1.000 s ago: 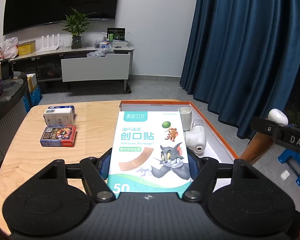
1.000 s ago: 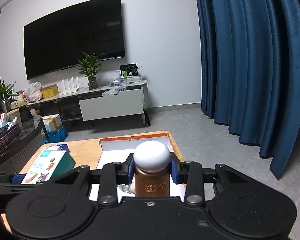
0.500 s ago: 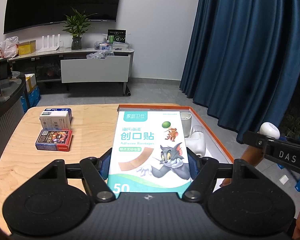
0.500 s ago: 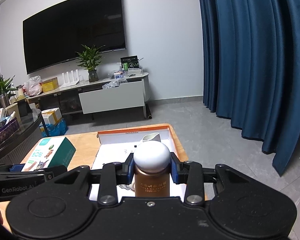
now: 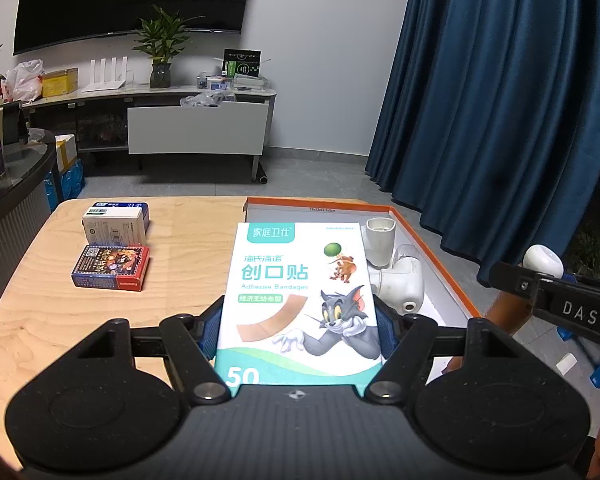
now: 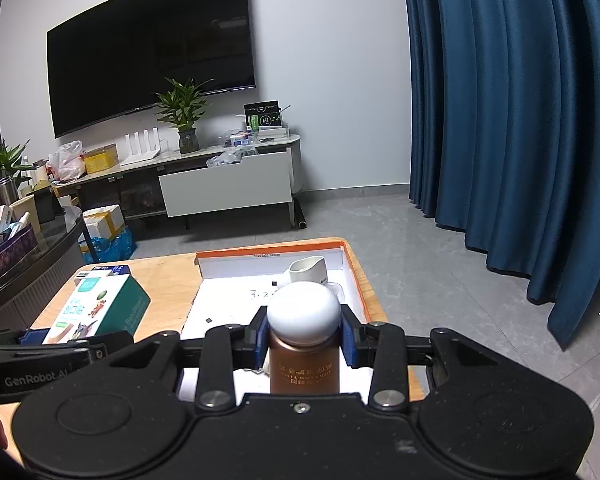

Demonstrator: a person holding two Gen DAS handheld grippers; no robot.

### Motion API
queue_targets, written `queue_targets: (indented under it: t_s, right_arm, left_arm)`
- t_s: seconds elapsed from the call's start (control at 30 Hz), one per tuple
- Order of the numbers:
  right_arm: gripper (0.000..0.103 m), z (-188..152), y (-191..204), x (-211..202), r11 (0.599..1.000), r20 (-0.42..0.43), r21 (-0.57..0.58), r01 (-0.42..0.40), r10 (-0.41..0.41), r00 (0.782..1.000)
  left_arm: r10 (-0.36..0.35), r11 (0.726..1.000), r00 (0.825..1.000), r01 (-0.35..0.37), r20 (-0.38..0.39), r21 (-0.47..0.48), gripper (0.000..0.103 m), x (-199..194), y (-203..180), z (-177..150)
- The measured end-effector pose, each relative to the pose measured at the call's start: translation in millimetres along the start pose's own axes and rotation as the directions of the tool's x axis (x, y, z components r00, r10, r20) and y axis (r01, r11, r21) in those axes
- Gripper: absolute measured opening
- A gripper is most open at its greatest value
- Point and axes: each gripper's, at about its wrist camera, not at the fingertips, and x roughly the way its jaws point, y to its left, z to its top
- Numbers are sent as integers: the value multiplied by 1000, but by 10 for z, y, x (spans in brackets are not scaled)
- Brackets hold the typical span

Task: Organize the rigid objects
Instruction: 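Hold the bandage box over the box with the left tool while the right tool lowers the tube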

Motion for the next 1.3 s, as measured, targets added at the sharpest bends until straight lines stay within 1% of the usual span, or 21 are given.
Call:
queue_targets:
  t_s: [1.3]
  right_arm:
    - [43, -29, 91, -18, 1000, 4, -11, -14, 14, 1000]
  left_arm:
    - [-7, 1000, 1000, 6, 26, 19, 72, -24, -20, -9]
